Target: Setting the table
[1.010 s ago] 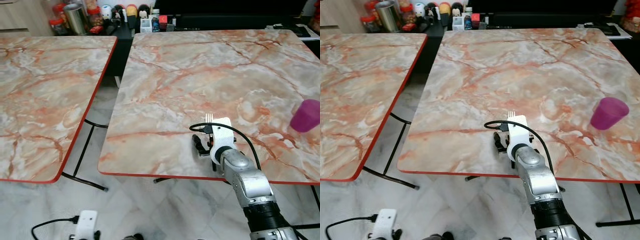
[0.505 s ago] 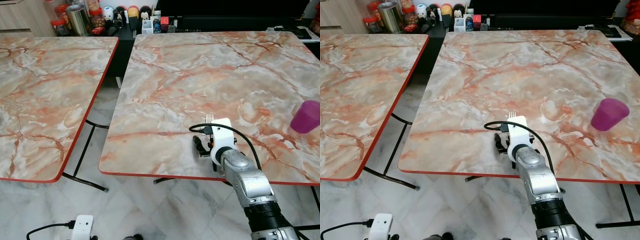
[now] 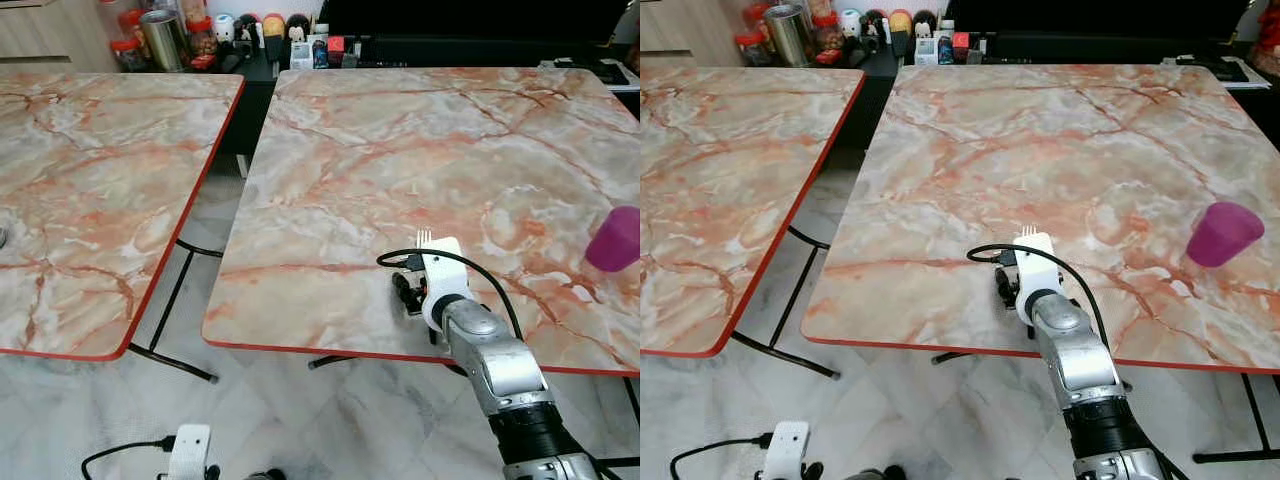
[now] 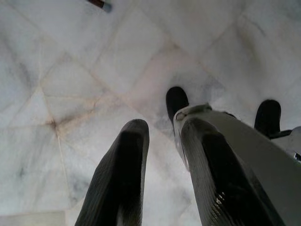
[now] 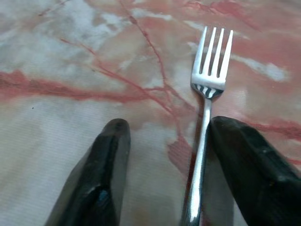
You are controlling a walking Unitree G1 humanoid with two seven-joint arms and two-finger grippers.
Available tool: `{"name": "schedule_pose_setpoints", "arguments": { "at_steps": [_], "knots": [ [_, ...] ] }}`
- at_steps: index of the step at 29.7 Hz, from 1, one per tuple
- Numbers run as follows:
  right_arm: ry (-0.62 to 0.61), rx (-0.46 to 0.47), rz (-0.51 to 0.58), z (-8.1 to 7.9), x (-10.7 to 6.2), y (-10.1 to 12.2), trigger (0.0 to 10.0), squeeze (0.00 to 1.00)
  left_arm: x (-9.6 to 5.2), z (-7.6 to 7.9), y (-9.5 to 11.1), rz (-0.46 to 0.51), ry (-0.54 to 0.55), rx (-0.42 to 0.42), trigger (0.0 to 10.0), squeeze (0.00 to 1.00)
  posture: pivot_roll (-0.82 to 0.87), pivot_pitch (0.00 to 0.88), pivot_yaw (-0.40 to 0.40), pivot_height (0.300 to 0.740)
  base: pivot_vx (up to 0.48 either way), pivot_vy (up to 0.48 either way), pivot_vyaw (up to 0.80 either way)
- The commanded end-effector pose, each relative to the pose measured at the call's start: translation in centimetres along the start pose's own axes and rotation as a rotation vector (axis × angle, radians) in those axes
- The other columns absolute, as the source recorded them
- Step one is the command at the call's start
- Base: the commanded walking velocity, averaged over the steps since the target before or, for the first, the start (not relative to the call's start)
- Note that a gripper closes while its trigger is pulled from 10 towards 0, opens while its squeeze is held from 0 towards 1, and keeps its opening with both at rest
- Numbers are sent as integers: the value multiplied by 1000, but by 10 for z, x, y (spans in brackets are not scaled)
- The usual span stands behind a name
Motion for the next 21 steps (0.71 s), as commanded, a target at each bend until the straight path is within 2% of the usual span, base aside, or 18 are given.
{"name": "schedule_pose_setpoints", "arguments": {
  "at_steps": [1, 7, 13, 21],
  "knots": [
    [-40, -14, -49, 9, -1, -12, 0, 0, -2, -1, -12, -47, 4, 9, 10000, 0, -30, 136, 26, 740, 0, 0, 0],
    [-66, -15, -65, 14, -1, -17, 0, 0, 0, 6, -7, -35, -9, 12, 10000, 0, -29, 138, 28, 740, 0, 0, 0],
    [-69, -14, -65, 14, -2, -17, 0, 0, 1, 6, -3, -27, -16, 14, 10000, 0, -31, 141, 34, 740, 0, 0, 0],
    [-65, -23, -72, 13, -2, -19, 0, 0, -1, -4, -3, -26, -16, 14, 10000, 0, -30, 143, 38, 740, 0, 0, 0]
  ]
}}
Point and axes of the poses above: a point about 5 cm out from each wrist's last joint towards the gripper, its own x axis pointing out of the wrist towards the gripper, its own y axis along the axis of the wrist's last joint, z = x × y, the point moved 5 cm from there along x, pointing out of the wrist towards the gripper, and after that the axes turned 1 degree about x, right-handed, at the moved point
